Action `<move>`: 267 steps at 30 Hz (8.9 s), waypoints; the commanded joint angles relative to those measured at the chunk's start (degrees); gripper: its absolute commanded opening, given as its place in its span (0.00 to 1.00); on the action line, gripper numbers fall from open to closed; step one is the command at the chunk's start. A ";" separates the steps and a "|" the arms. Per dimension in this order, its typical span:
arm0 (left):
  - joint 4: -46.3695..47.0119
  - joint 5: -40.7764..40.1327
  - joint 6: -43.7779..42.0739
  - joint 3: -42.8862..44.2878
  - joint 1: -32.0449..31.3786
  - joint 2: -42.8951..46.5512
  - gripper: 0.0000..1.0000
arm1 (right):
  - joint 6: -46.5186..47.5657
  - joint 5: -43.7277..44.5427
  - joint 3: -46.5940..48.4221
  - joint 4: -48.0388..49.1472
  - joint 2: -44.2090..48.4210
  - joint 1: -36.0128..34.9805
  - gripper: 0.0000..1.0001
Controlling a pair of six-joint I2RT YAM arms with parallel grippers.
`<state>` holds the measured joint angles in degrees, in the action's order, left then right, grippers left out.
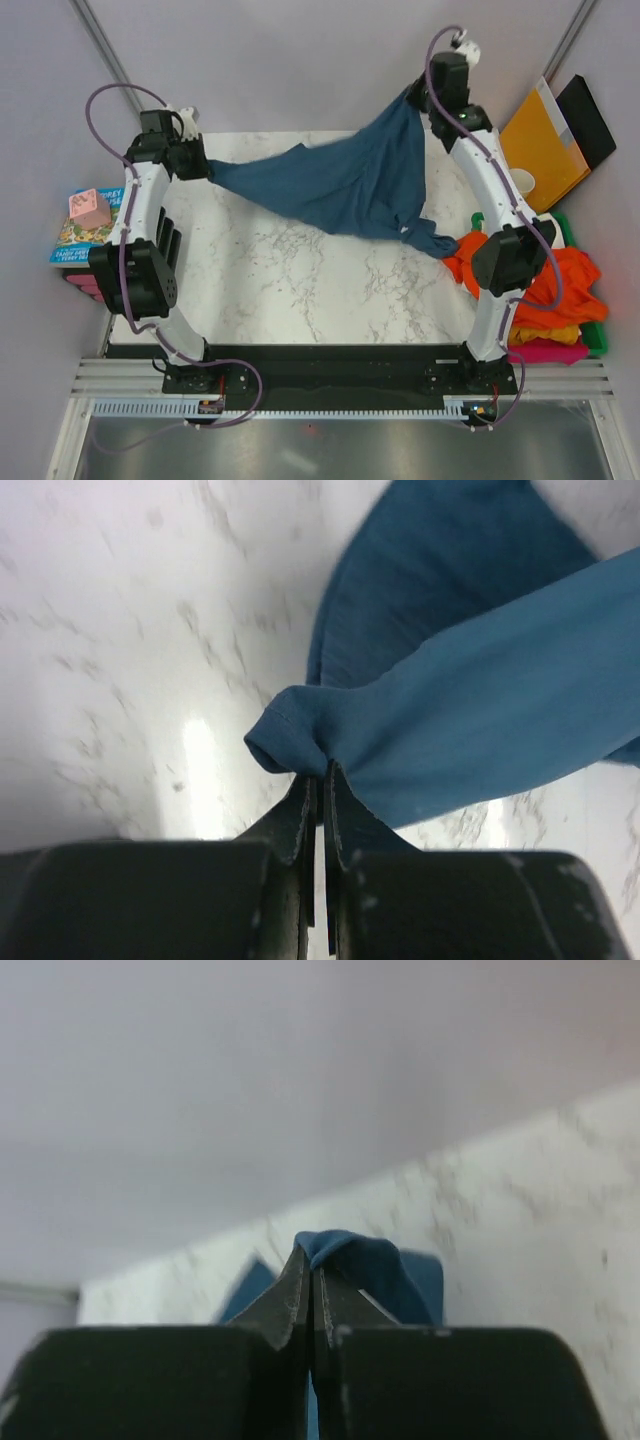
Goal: Fold and stack the t-shirts
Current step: Flatten the tshirt out
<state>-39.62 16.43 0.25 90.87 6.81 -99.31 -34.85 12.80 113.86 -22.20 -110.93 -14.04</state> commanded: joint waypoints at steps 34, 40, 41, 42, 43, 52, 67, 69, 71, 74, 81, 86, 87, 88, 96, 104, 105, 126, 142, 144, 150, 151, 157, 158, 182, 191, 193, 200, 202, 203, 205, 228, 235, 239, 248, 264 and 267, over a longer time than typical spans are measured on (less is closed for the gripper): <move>3.32 -3.59 -8.77 -22.75 3.12 9.31 0.02 | 0.84 2.94 -53.82 -3.56 38.32 1.65 0.00; 1.83 -3.15 -10.53 -25.13 3.12 7.12 0.02 | -1.01 1.44 -59.81 -4.61 40.36 1.65 0.01; 1.47 -2.89 -10.62 -25.22 3.12 6.94 0.04 | -0.92 1.44 -60.25 -4.96 40.36 1.56 0.04; 1.38 -2.89 -10.62 -25.22 3.04 6.93 0.07 | -0.92 1.44 -60.34 -5.05 40.45 1.56 0.09; 1.30 -2.72 -10.71 -25.22 3.12 6.93 0.18 | -0.75 1.27 -60.43 -4.96 40.79 1.56 0.25; 1.29 2.03 -8.69 -22.15 3.12 8.08 0.70 | 4.00 3.19 -53.58 -6.37 37.38 1.65 0.58; 1.38 3.09 -6.75 -21.52 2.95 3.60 0.62 | -0.57 -1.20 -62.62 -4.44 31.04 -2.65 0.53; 1.56 3.00 -6.67 -21.61 3.04 3.59 0.62 | -0.57 -0.41 -62.80 -4.26 29.82 -3.80 0.52; 1.56 2.91 -6.75 -21.61 2.95 3.68 0.62 | -1.53 0.12 -63.24 -4.52 28.76 -4.24 0.51; 1.56 2.82 -7.02 -21.61 2.95 4.12 0.61 | -3.02 0.65 -64.55 -4.96 29.11 -4.41 0.51; 1.47 2.82 -6.93 -22.23 3.03 4.12 0.61 | -5.31 2.23 -68.77 -4.87 30.16 -5.56 0.35; 1.56 3.17 -6.75 -22.84 2.95 4.47 0.58 | -7.77 2.49 -71.67 -5.58 34.01 -8.36 0.00; 1.47 3.00 -6.76 -23.10 2.95 4.56 0.57 | -8.21 2.58 -72.46 -5.93 34.81 -8.89 0.00; 1.65 3.00 -6.84 -23.19 2.95 4.56 0.57 | -9.09 2.67 -72.73 -6.36 35.60 -9.33 0.00; 1.91 3.70 -6.14 -23.19 2.77 4.30 0.56 | -11.73 9.22 -72.74 -11.81 42.99 -11.71 0.43; 1.91 3.35 -6.14 -23.19 2.42 5.26 0.56 | -13.21 15.86 -65.88 -16.91 39.84 -9.87 0.47; 1.91 3.35 -6.31 -23.19 2.33 5.35 0.57 | -13.83 15.25 -66.05 -17.00 39.05 -9.43 0.47; 2.17 4.67 -6.49 -23.46 2.33 5.09 0.57 | -19.29 10.32 -71.50 -3.47 30.61 -3.01 0.42; 2.79 3.53 -6.14 -24.34 2.33 5.00 0.56 | -18.59 15.77 -73.35 -4.70 36.57 -3.01 0.00; 3.14 3.09 -6.14 -24.95 2.51 6.40 0.56 | -18.06 15.94 -73.43 -5.05 38.68 -3.10 0.00; 4.11 1.42 -1.75 -26.80 5.74 11.85 0.62 | -13.41 15.50 -73.00 -5.84 45.89 -4.24 0.00; 3.85 0.46 -1.05 -26.88 6.28 12.38 0.63 | -12.79 15.59 -72.82 -6.45 46.16 -4.33 0.00; 1.47 -0.52 -1.39 -27.15 6.81 10.81 0.65 | -10.94 15.68 -73.78 -6.46 46.95 -4.41 0.00; 1.12 -0.52 -2.09 -27.24 6.81 9.58 0.64 | -10.94 15.59 -73.96 -6.28 47.04 -4.33 0.00; -3.71 -0.08 -9.57 -30.40 6.81 6.76 0.14 | -8.74 13.74 -75.02 -4.70 45.90 -4.33 0.00; -3.89 -0.17 -10.53 -31.02 6.81 8.95 0.38 | -9.01 13.31 -75.37 -4.35 45.98 -4.50 0.00; -3.80 0.01 -10.27 -30.67 6.81 9.83 0.49 | -9.18 13.22 -75.46 -4.26 45.98 -4.85 0.00; -3.36 -0.34 -10.97 -31.72 6.81 12.12 0.62 | -9.53 13.66 -76.07 -4.00 46.25 -5.47 0.00; -3.54 -0.43 -11.67 -32.94 6.81 11.51 0.61 | -9.53 13.74 -76.16 -4.00 46.25 -5.56 0.00; -3.45 -0.52 -11.68 -33.21 6.81 11.33 0.61 | -9.45 13.75 -76.25 -4.08 46.16 -5.56 0.00; -3.54 -0.69 -11.76 -33.74 6.82 10.37 0.61 | -9.62 13.74 -76.25 -4.00 45.90 -5.56 0.00; -3.71 -4.82 -11.33 -32.07 6.82 3.42 0.41 | -9.62 14.54 -76.25 -3.56 45.37 -5.56 0.00; -3.98 -6.58 -11.85 -32.78 6.82 2.63 0.41 | -9.71 14.36 -76.07 -3.47 45.10 -5.56 0.00; -4.07 -7.10 -12.03 -32.86 6.82 4.12 0.56 | -9.71 14.45 -76.33 -3.38 45.19 -5.56 0.00; -4.94 -9.04 -12.38 -31.89 6.81 0.17 0.54 | -9.80 14.45 -77.04 -3.03 45.63 -5.56 0.00; -4.94 -5.98 -13.43 -32.78 6.81 0.95 0.02 | -9.36 14.10 -76.60 -2.06 44.49 -5.56 0.00; -4.94 0.87 -13.43 -31.81 6.81 5.86 0.02 | -7.61 13.40 -75.64 -1.89 45.28 -5.56 0.00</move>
<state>-44.49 9.39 -11.11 58.94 13.78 -98.21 -44.10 26.39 36.93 -26.04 -66.48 -19.40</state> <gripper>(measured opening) 0.025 0.010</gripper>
